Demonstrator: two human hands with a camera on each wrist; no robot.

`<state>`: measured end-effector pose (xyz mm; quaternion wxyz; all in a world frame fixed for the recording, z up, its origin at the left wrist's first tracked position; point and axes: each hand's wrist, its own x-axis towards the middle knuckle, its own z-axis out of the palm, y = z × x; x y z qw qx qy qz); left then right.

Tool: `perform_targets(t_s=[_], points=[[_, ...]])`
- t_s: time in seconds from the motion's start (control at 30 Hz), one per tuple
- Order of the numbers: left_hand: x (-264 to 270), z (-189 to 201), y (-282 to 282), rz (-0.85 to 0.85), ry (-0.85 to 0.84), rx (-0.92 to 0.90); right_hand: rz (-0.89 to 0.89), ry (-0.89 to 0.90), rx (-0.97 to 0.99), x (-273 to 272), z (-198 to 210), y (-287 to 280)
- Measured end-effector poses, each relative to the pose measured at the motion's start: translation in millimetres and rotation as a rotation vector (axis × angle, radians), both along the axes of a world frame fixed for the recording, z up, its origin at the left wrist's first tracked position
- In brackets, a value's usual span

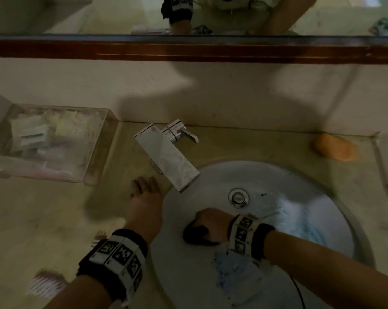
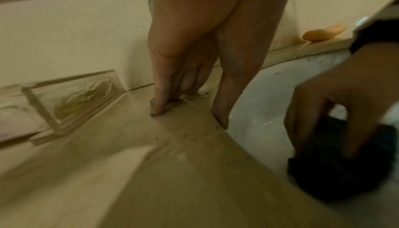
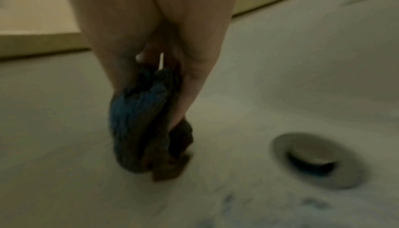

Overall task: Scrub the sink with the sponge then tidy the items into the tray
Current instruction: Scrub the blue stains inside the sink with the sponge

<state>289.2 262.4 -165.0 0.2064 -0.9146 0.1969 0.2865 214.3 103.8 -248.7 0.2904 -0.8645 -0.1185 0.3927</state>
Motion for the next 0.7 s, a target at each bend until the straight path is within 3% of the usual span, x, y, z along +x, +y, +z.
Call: perform_targets(t_s=[0.1,0.23,0.33,0.57,0.7], points=[[-0.6,2.7,2.5,0.039,0.031,-0.022,-0.23,-0.183,-0.035,16.5,-5.4,-33.6],[-0.6,5.1,0.9,0.047,0.031,-0.023,-0.395,-0.15,-0.106,34.8,-27.1,-59.8],[-2.2,8.7,-2.4,0.066,0.026,-0.026,-0.313,-0.062,-0.218,22.9,-40.6,-55.3],[-2.4,14.2,-2.7,0.056,0.025,-0.036,-0.131,0.019,-0.211,-21.4,-26.4,-41.5],[-2.3,23.2,-0.6,0.032,0.063,-0.065,-0.165,0.045,-0.201,-33.6,-13.6,-37.1]])
